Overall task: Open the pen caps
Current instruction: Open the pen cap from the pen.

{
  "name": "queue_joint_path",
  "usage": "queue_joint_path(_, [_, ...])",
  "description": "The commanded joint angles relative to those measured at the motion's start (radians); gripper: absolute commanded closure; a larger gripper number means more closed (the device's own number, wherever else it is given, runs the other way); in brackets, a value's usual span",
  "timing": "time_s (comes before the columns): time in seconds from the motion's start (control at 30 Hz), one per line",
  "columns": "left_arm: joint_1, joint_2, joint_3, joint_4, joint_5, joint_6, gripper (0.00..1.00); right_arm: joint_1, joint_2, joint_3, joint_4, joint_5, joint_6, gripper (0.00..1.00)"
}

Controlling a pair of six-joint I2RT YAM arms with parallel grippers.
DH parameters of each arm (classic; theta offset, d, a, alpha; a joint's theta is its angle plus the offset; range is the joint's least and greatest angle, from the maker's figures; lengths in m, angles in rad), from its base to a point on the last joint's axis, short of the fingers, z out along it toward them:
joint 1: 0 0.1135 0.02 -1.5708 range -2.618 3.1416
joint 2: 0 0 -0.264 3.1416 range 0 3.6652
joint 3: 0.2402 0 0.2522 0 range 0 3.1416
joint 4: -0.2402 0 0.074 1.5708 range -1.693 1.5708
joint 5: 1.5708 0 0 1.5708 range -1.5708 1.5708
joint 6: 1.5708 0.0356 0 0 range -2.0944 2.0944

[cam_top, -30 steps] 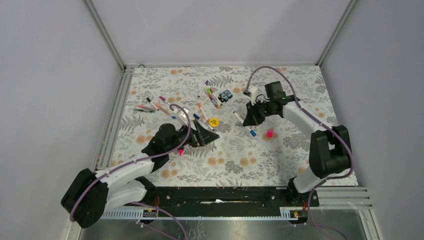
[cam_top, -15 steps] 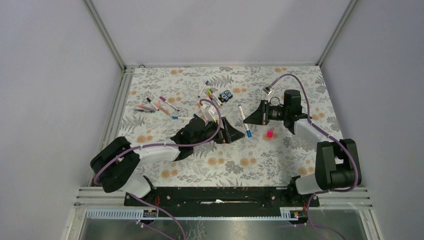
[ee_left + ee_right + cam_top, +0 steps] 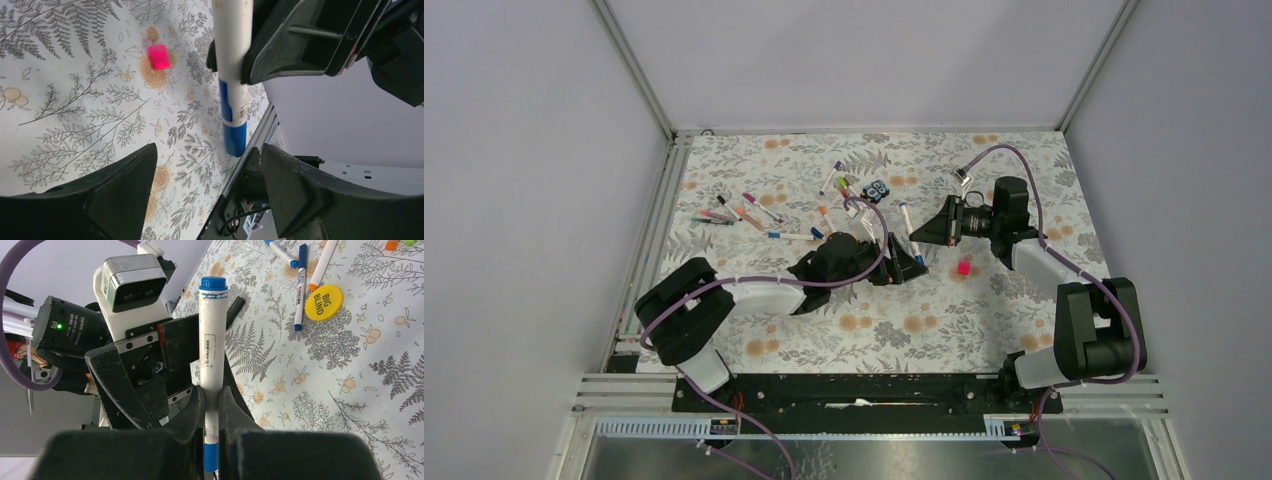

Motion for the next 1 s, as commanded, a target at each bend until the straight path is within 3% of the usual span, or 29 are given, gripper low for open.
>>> queue_joint_path(0.0, [-0.010, 0.022, 0.064, 0.060, -0.010, -0.002, 0.22, -0.001, -0.027, 0.000, 0.046, -0.036, 0.014, 1.00])
queue_joint_path(0.27, [-0.010, 0.060, 0.086, 0.063, -0.012, -0.008, 0.47, -0.001, -0.026, 0.000, 0.052, -0.041, 0.019, 1.00])
queue_joint_path(0.6, [-0.009, 0.070, 0.116, 0.050, -0.014, 0.002, 0.55, -0.001, -0.023, 0.000, 0.052, -0.041, 0.017, 1.00])
queue_joint_path(0.67, [-0.009, 0.072, 0.116, 0.051, -0.014, 0.002, 0.63, -0.001, -0.023, 0.000, 0.052, -0.041, 0.018, 1.00])
queue_joint_path(0.87, [-0.010, 0.076, 0.113, 0.063, -0.004, 0.004, 1.00, -0.001, -0.030, -0.003, 0.051, -0.041, 0.010, 1.00])
queue_joint_path(0.97, [-0.010, 0.069, 0.101, 0.079, 0.004, 0.009, 1.00, -0.001, -0.043, -0.008, 0.046, -0.039, -0.006, 1.00])
